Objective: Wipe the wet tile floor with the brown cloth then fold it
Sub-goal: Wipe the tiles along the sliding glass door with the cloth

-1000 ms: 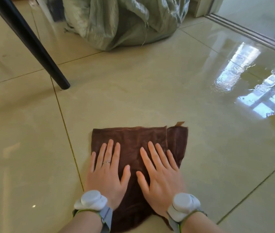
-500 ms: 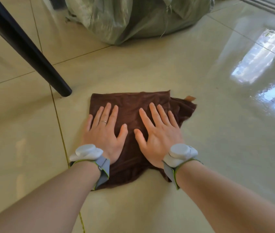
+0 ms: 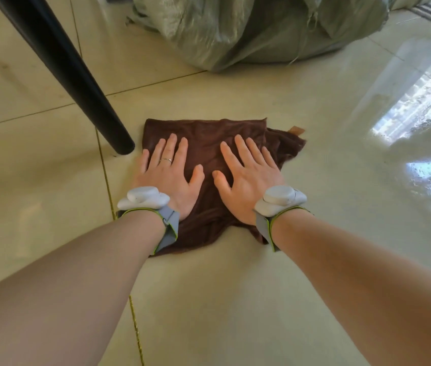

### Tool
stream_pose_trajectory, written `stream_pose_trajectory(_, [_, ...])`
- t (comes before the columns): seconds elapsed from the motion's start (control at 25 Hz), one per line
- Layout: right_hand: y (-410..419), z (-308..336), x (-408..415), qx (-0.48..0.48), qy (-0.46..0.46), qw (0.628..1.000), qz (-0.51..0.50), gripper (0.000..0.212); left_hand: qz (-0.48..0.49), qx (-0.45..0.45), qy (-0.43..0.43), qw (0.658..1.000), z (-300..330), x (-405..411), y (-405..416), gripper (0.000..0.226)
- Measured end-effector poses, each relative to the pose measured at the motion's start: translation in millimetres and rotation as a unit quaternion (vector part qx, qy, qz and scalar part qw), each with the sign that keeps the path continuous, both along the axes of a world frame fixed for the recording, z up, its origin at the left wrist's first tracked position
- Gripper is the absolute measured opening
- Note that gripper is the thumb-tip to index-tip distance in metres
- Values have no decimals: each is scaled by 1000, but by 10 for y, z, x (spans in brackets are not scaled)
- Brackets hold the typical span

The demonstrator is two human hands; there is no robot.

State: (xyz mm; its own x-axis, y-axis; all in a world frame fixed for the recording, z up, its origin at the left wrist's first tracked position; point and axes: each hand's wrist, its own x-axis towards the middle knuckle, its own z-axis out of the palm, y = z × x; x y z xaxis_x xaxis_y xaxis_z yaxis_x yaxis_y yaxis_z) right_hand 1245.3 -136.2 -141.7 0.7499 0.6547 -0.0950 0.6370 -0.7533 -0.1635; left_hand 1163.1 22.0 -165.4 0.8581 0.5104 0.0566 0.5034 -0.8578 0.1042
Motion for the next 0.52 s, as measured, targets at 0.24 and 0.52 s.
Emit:
stream_pose_trajectory(0.24, [-382, 18, -518, 30, 7, 1000, -7, 68, 4, -4, 18, 1000, 67, -494, -511, 77])
stream_pose_trajectory(0.52, [-1771, 7, -1427, 53, 10, 997, -54, 68, -70, -10, 0, 997, 114, -1217, -1910, 74])
